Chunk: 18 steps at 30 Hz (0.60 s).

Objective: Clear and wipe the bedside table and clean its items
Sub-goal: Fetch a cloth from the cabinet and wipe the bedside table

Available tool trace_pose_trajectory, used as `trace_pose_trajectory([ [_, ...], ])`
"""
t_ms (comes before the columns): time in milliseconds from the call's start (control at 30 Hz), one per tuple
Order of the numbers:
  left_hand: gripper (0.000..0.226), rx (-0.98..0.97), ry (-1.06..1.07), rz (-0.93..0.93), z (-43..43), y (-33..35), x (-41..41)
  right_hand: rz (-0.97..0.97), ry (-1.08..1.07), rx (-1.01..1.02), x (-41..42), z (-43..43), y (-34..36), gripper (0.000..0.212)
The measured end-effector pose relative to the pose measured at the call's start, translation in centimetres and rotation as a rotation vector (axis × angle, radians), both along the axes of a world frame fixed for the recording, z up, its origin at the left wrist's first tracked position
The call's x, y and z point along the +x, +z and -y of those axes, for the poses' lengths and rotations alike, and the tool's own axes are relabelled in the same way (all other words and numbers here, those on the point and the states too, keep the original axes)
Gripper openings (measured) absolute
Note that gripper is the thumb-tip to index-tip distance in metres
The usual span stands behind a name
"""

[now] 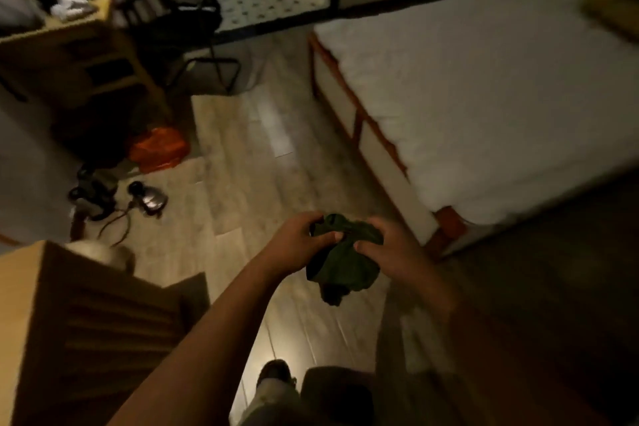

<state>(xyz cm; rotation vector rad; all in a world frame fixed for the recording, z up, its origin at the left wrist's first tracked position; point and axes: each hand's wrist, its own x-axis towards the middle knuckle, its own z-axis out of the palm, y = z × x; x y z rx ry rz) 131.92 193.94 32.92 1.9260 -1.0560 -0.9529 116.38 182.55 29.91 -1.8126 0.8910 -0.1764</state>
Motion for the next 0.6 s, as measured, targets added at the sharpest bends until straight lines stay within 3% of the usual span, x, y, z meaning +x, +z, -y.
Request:
trace_pose_trajectory([
  [167,0.007,-0.022,-0.261,0.039,13.7,0.9,-9.8,0.034,-0.279,0.002,-12.3,9.0,0.7,0.018],
  [367,0.024,-0.051,-0.576,0.069,31.4,0.3,-21.6,-0.013,-0.570,-0.005,-25.4,20.9,0.6,0.015],
  [433,0.026,-0.083,-0.675,0.082,38.0,0.3,-25.8,-0.069,-0.629,-0.038,-29.8,26.0,0.7,0.032],
  [500,0.019,-0.102,-0.763,0.080,43.5,0.1,-29.3,-0.136,-0.653,-0.050,-33.6,30.3,1.5,0.044],
  [600,0.009,-0.123,-0.898,0.077,52.9,0.3,-35.8,-0.175,-0.722,-0.073,-40.4,37.2,2.8,0.032],
])
